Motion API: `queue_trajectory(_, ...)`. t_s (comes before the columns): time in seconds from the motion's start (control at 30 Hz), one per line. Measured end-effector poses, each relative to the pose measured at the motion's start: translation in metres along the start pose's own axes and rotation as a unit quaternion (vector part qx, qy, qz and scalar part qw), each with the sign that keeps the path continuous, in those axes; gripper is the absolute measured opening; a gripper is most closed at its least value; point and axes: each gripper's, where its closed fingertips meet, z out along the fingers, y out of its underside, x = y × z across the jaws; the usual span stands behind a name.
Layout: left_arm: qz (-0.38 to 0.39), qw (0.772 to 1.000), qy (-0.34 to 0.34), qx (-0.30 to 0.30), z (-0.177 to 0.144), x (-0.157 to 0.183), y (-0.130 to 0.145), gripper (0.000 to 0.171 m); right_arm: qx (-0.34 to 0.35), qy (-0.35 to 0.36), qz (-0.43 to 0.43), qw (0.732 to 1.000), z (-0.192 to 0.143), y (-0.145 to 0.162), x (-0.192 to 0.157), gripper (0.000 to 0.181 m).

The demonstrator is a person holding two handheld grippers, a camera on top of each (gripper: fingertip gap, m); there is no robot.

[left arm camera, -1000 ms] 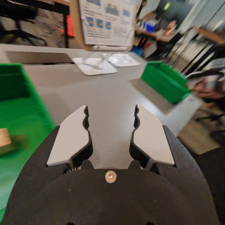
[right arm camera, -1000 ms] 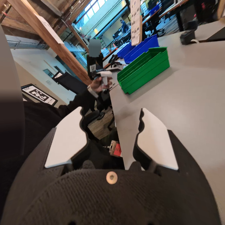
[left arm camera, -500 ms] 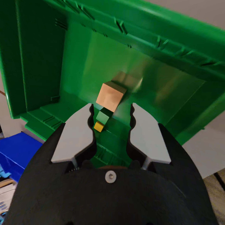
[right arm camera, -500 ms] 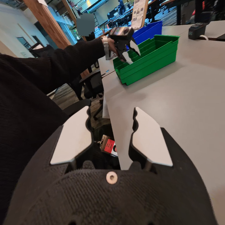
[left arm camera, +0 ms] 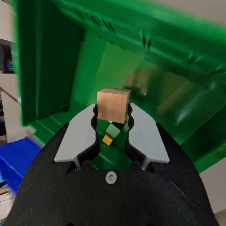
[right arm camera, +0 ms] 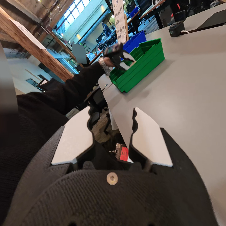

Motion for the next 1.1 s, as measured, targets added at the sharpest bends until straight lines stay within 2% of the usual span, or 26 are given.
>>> queue_trajectory(0.07,-0.084,0.991,-0.004,0.108,-0.029,-0.008,-0.029,0.049,-0.012,0.006,-0.015,1.0,0.007,0.005,0.001,0.064)
queue_trajectory(0.13,-0.161,0.964,0.003,0.211,-0.061,-0.01,-0.06,0.049,-0.017,0.005,-0.028,0.999,0.015,0.006,0.001,0.064)
queue_trajectory(0.23,-0.235,0.925,0.012,0.297,-0.098,-0.001,-0.098,0.049,0.007,-0.01,-0.035,0.999,0.029,0.0,0.0,0.063)
queue_trajectory(0.33,-0.301,0.871,0.083,0.379,-0.133,0.032,-0.147,0.048,0.045,-0.043,-0.014,0.998,0.042,-0.005,-0.001,0.061)
queue_trajectory(0.43,-0.339,0.812,0.173,0.443,-0.162,0.081,-0.198,0.048,0.062,-0.07,0.019,0.995,0.05,0.005,0.004,0.061)
queue_trajectory(0.6,-0.362,0.742,0.285,0.487,-0.169,0.176,-0.258,0.048,0.061,-0.052,0.037,0.996,0.053,0.024,0.023,0.072)
queue_trajectory(0.77,-0.41,0.695,0.35,0.475,-0.133,0.248,-0.286,0.048,0.059,-0.018,0.012,0.998,0.055,0.041,0.034,0.077)
queue_trajectory(0.87,-0.426,0.663,0.398,0.469,-0.126,0.269,-0.297,0.048,0.053,-0.007,0.007,0.999,0.059,0.052,0.04,0.076)
queue_trajectory(0.9,-0.429,0.658,0.402,0.471,-0.125,0.272,-0.298,0.048,0.053,-0.007,0.01,0.998,0.058,0.054,0.042,0.075)
queue_trajectory(1.03,-0.398,0.687,0.405,0.453,-0.11,0.29,-0.3,0.048,0.056,-0.008,0.027,0.998,0.054,0.056,0.049,0.069)
queue_trajectory(1.1,-0.395,0.688,0.412,0.449,-0.105,0.296,-0.3,0.047,0.063,-0.002,0.033,0.998,0.052,0.055,0.054,0.067)
